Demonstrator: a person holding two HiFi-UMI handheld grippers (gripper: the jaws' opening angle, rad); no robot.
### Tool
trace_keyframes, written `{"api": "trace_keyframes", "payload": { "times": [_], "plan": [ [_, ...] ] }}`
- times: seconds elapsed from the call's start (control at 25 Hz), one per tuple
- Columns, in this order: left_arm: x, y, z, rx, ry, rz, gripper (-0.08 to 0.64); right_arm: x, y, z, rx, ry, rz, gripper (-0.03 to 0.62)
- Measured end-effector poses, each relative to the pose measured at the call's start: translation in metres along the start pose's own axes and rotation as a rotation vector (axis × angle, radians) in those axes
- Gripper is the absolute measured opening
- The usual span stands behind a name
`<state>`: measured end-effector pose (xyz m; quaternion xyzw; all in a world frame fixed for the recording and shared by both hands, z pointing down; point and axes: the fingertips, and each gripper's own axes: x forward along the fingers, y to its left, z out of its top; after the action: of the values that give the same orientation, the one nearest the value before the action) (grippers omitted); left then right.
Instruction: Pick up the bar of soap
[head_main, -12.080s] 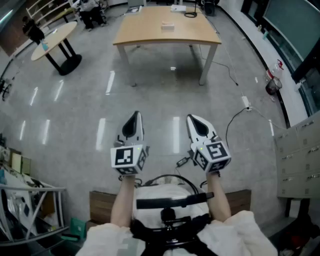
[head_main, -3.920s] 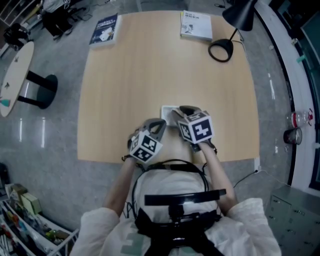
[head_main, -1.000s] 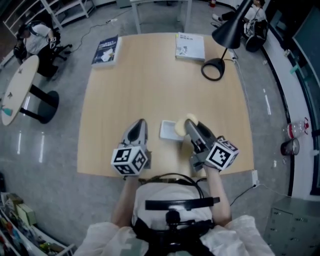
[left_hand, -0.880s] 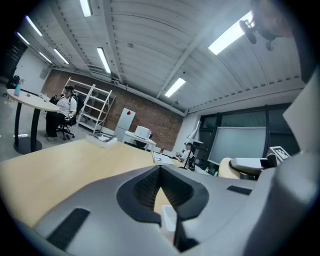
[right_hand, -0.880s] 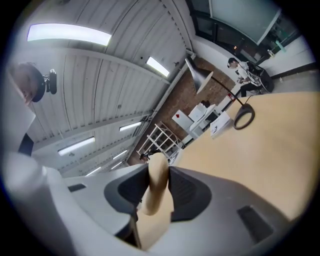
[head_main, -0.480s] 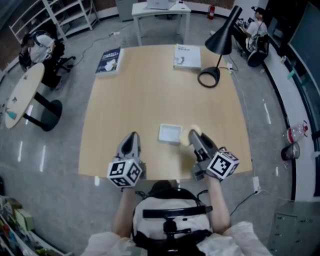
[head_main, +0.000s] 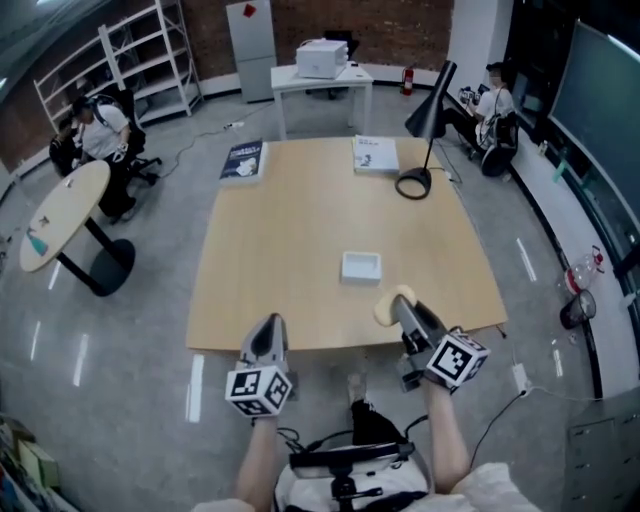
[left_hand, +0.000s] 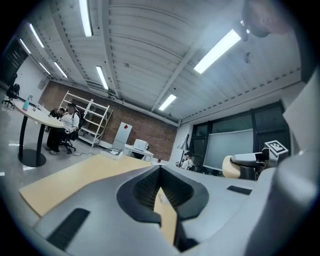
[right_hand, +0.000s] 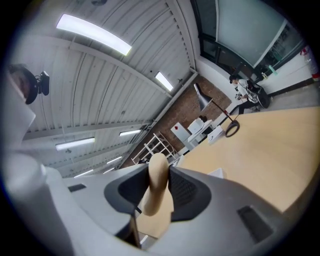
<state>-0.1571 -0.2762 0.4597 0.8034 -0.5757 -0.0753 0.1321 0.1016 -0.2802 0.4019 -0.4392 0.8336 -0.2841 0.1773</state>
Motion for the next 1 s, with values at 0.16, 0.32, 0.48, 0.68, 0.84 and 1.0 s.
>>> {"api": "trace_keyframes", "payload": {
  "times": [0.16, 0.32, 0.48, 0.68, 0.84, 1.0],
  "plan": [
    [-0.072, -0.002, 0.014, 0.002, -0.014, 0.005, 0.005, -0.044, 0.065, -0.032, -0.066, 0.012, -0.006, 0.130],
    [-0.124, -0.016, 0.021, 0.012, 0.004, 0.004, 0.005, -0.085, 0.114, -0.058, -0.075, 0.018, 0.010, 0.130],
    [-0.165, -0.040, 0.034, 0.049, -0.004, -0.003, 0.005, -0.121, 0.149, -0.073, -0.075, 0.016, 0.041, 0.129],
    [-0.219, -0.082, 0.040, 0.120, -0.006, -0.023, 0.005, -0.178, 0.176, -0.086, -0.066, 0.004, 0.035, 0.130],
    [-0.269, -0.123, 0.025, 0.148, 0.017, -0.038, 0.005, -0.245, 0.184, -0.092, -0.064, -0.003, 0.000, 0.130],
    [-0.323, -0.163, 0.006, 0.135, 0.030, -0.037, 0.005, -0.317, 0.200, -0.099, -0.086, -0.007, -0.016, 0.129]
  ]
}}
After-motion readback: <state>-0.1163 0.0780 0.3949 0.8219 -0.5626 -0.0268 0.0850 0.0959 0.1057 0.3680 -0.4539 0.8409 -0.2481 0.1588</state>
